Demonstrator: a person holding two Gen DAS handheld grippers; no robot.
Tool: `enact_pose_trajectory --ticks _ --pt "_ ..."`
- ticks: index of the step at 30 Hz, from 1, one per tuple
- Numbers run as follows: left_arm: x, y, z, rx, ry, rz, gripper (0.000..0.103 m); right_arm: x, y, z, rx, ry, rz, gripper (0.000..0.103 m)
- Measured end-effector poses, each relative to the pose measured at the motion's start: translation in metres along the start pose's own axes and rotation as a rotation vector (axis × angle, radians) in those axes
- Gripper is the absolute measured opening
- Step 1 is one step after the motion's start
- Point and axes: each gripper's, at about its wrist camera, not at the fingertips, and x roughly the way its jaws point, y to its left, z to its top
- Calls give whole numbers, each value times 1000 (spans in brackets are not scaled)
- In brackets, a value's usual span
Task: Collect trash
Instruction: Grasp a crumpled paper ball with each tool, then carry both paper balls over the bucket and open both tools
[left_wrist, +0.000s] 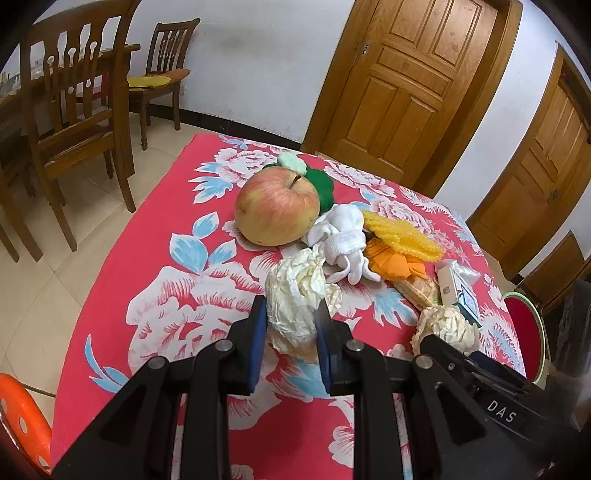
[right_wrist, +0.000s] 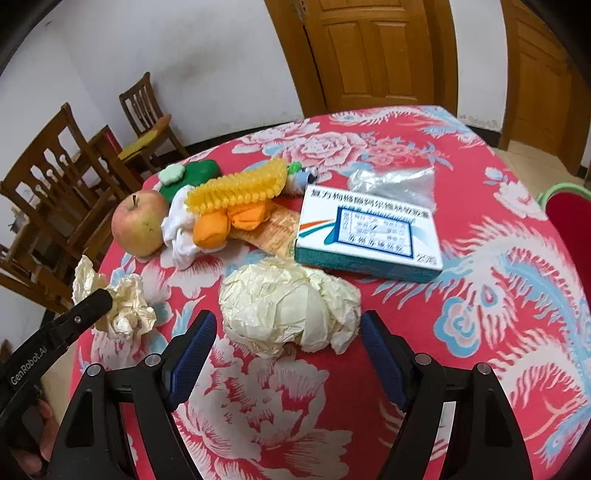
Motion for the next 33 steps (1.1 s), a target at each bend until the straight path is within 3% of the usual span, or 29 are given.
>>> enact_pose_trajectory --ticks 4,6,7,13,23,33 --pt "1 0 -2 3 3 -1 24 1 -3 -3 36 -5 45 81" --pt "1 -1 -3 6 4 -3 24 0 -4 -3 39 -18 48 73" --pt "1 -1 -3 8 5 -3 24 -1 -3 -2 33 -21 44 63" --pt "-2 -8 -4 20 4 -11 24 -7 -4 -5 7 -23 47 51" --pt "-13 -29 -5 56 -7 -40 24 -42 -16 -18 4 -36 81 51" --pt "-21 -69 -7 115 -1 -104 24 -86 -49 -24 36 -116 42 51"
